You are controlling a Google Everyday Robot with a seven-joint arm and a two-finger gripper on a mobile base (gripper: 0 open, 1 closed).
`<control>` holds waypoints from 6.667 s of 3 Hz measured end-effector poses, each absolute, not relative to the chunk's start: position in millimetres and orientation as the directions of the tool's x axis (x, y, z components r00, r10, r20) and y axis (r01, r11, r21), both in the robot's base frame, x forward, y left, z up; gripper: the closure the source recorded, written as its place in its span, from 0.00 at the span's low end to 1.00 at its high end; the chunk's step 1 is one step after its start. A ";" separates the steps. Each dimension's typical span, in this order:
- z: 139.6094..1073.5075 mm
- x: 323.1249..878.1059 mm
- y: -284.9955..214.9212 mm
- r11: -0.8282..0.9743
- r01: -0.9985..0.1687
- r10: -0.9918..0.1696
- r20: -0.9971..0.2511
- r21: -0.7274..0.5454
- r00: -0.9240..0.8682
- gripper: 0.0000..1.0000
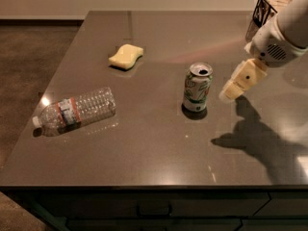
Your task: Move 7up can near water bottle
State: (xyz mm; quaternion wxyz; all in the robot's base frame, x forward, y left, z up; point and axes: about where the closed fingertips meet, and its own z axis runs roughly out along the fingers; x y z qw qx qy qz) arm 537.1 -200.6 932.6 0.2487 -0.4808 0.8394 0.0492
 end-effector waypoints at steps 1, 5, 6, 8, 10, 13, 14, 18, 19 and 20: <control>919.9 540.6 -184.4 0.520 -0.845 -0.772 -0.491 -0.124 -0.403 0.00; 892.9 550.3 -128.6 0.444 -0.894 -0.745 -0.579 -0.063 -0.330 0.00; 889.4 552.3 -117.3 0.427 -0.903 -0.744 -0.588 -0.054 -0.317 0.18; 891.6 553.9 -105.5 0.407 -0.912 -0.742 -0.598 -0.042 -0.303 0.64; 907.3 551.1 -66.7 0.323 -0.946 -0.749 -0.619 -0.026 -0.239 1.00; 899.4 522.4 12.3 0.122 -0.992 -0.714 -0.691 0.028 -0.108 1.00; 908.2 516.1 32.4 0.082 -0.996 -0.667 -0.740 0.043 -0.087 1.00; 892.1 500.5 60.5 0.036 -0.999 -0.642 -0.766 0.014 -0.034 0.35; 894.0 500.5 60.6 0.036 -0.999 -0.642 -0.766 0.014 -0.034 0.12; 894.0 500.4 60.6 0.036 -0.999 -0.642 -0.766 0.014 -0.034 0.00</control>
Offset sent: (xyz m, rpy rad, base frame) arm 0.0096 0.0420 -0.0372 0.1035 0.0377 0.0547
